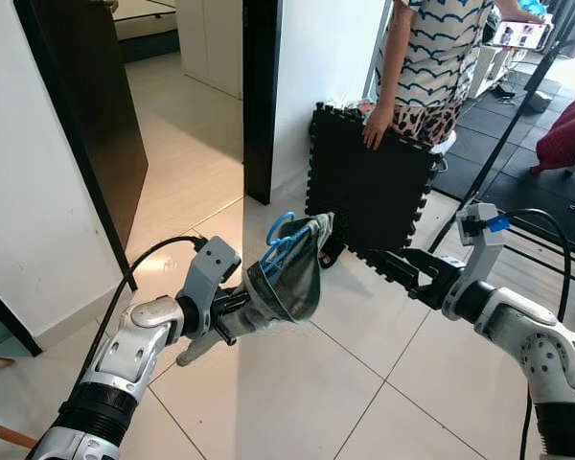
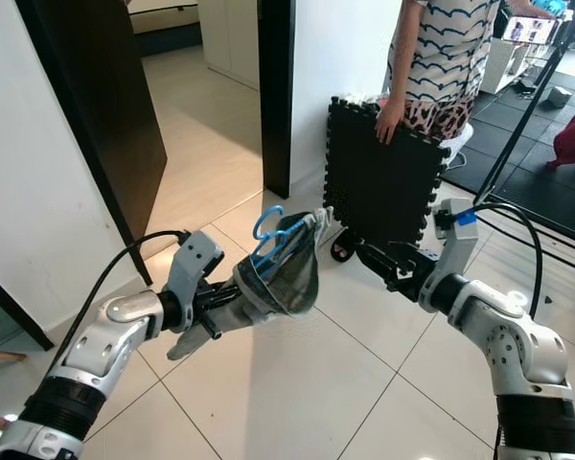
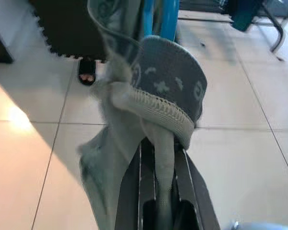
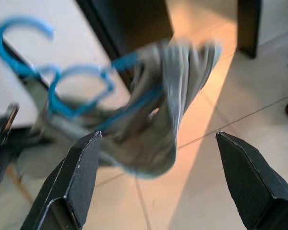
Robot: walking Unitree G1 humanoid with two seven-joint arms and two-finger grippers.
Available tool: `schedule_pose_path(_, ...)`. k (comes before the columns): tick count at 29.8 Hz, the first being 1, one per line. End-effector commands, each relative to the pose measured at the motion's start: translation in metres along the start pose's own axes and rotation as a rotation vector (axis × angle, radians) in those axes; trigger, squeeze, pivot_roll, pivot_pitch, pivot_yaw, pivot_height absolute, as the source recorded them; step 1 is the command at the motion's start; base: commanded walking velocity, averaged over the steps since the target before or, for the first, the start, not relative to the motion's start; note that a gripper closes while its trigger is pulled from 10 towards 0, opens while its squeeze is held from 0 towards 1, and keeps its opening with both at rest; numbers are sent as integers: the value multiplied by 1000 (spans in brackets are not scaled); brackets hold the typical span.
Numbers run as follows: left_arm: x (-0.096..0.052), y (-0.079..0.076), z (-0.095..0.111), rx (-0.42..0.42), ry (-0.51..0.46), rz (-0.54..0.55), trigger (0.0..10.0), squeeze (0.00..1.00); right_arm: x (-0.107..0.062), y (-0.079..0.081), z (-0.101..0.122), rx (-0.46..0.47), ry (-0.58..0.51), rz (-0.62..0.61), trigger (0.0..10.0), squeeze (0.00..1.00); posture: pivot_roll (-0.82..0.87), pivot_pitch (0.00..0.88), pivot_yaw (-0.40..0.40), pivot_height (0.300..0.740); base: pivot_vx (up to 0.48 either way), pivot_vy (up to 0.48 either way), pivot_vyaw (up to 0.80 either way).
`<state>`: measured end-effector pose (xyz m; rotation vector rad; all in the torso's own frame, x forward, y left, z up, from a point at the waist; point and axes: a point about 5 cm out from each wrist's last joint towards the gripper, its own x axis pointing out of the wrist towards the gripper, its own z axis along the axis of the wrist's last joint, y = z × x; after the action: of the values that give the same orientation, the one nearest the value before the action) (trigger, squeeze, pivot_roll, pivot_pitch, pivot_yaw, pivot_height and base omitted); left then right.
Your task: Hang hanger
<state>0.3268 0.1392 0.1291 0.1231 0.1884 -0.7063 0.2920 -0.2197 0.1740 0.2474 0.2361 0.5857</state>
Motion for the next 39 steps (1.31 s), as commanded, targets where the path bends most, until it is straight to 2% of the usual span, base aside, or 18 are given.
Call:
schedule_pose_path(1,-1,1,1,-54,-40,24,10000,0,-1,8,-5,-22,38,54,10000,1000,-39,80,-71,740,0,0,0)
schedule_pose_path(5,-2,8,10,-90,-111,86,10000,0,-6,16,-8,-42,42,131,10000,1000,-38,80,-71,740,0,0,0)
schedule_pose_path(10,-9,21,4,-87,-102,187,10000,0,-15,4,4,-19,-82,65,10000,1000,-35,80,-73,740,0,0,0)
schedule_pose_path(11,-13,26,-1,-97,-80,232,10000,0,-18,0,14,-12,-150,40,10000,137,-37,84,-71,740,0,0,0)
schedule_pose_path(12,-15,30,-5,-101,-65,263,10000,0,-21,-4,25,-11,-215,21,10000,137,-38,82,-72,740,0,0,0)
schedule_pose_path(13,-17,30,-8,-104,-49,268,10000,0,-22,-7,45,-7,-311,6,10000,0,-40,77,-74,740,0,0,0)
schedule_pose_path(15,-17,30,-8,-104,-49,268,10000,0,-22,-7,45,-7,-311,6,10000,0,-40,77,-74,740,0,0,0)
schedule_pose_path(16,-18,26,-11,-103,-38,257,10000,0,-20,-8,67,-36,-398,4,10000,0,-42,64,-76,740,0,0,0)
schedule_pose_path(17,-18,26,-11,-103,-38,257,10000,0,-20,-8,67,-36,-398,4,10000,0,-42,64,-76,740,0,0,0)
schedule_pose_path(18,-16,20,-13,-99,-30,238,10000,0,-16,-7,89,-61,-471,18,10000,0,-46,49,-78,740,0,0,0)
schedule_pose_path(19,-16,20,-13,-99,-30,238,10000,0,-16,-7,89,-61,-471,18,10000,0,-46,49,-78,740,0,0,0)
schedule_pose_path(21,-9,7,-13,-127,-35,187,10000,0,-1,5,140,-126,-599,104,10000,0,-43,26,-85,740,0,0,0)
schedule_pose_path(22,-9,7,-13,-127,-35,187,10000,0,-1,5,140,-126,-599,104,10000,0,-43,26,-85,740,0,0,0)
schedule_pose_path(23,-3,-1,-13,-144,-35,170,10000,0,16,24,185,-196,-667,206,10000,0,-31,6,-95,740,0,0,0)
schedule_pose_path(26,-2,-1,-16,-138,-26,198,10000,0,23,34,206,-237,-689,251,10000,0,-23,0,-101,740,0,0,0)
schedule_pose_path(35,1,1,-19,-106,-31,272,10000,0,38,53,238,-263,-747,260,10000,0,-21,0,-107,740,0,0,0)
schedule_pose_path(38,2,1,-19,-97,-24,276,10000,0,41,52,237,-260,-744,253,10000,0,-19,0,-104,740,0,0,0)
schedule_pose_path(39,1,1,-20,-100,-21,295,10000,0,50,47,219,-245,-712,252,10000,0,-11,0,-99,740,0,0,0)
